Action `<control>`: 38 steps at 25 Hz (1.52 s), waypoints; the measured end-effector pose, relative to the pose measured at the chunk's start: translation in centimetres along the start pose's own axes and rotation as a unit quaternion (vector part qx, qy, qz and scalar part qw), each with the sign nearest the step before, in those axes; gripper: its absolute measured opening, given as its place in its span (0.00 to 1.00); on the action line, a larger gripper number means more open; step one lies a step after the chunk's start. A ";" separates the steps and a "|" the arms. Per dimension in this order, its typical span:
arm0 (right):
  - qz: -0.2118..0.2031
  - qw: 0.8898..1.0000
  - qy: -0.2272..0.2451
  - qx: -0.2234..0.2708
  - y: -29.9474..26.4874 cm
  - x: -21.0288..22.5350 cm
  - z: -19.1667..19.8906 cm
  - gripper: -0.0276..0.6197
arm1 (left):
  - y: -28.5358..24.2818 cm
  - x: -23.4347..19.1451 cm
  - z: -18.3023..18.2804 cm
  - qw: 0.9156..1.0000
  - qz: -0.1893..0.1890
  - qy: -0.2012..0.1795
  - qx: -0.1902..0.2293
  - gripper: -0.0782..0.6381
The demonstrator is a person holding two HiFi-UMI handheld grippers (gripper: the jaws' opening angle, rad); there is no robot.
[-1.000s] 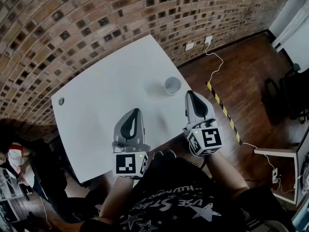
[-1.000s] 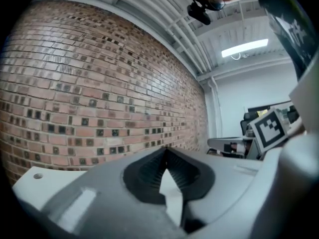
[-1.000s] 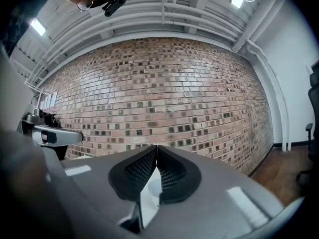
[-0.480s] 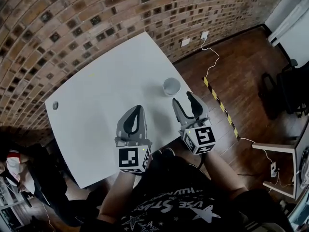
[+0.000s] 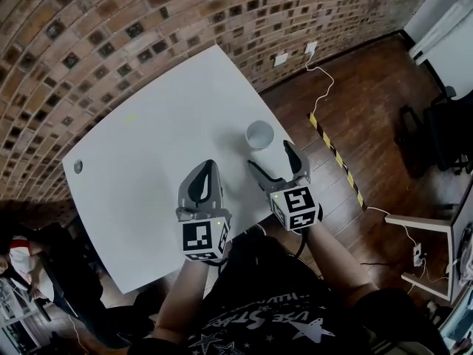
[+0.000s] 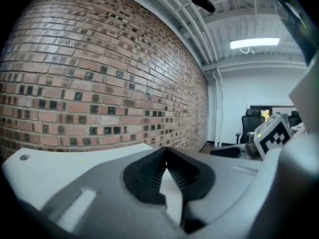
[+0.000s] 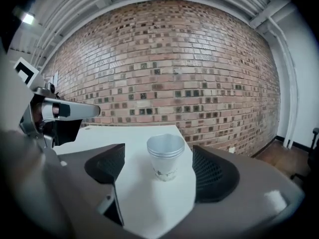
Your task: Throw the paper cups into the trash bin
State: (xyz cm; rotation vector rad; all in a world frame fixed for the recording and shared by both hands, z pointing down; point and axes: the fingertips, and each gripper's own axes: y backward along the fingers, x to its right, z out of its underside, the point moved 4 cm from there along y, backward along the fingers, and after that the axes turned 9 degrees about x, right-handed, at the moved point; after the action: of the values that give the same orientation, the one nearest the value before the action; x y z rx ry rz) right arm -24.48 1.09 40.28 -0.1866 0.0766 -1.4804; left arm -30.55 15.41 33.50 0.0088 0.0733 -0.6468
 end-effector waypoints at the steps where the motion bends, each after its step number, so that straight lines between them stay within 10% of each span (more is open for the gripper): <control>1: -0.001 1.000 0.001 -0.003 -0.2 0.0 0.3 0.69 | -0.2 0.0 0.1 1.000 -0.002 0.002 -0.003 0.12; 38: 0.014 0.998 0.049 -0.032 -8.8 0.9 3.3 0.70 | -2.4 -2.3 2.3 1.000 -0.015 -0.008 -0.022 0.12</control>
State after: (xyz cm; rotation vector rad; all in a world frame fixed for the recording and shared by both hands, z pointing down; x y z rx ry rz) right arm -32.47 -0.28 45.10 -0.1648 0.2057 -1.4605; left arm -33.69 14.76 35.96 -0.0411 0.0721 -0.6759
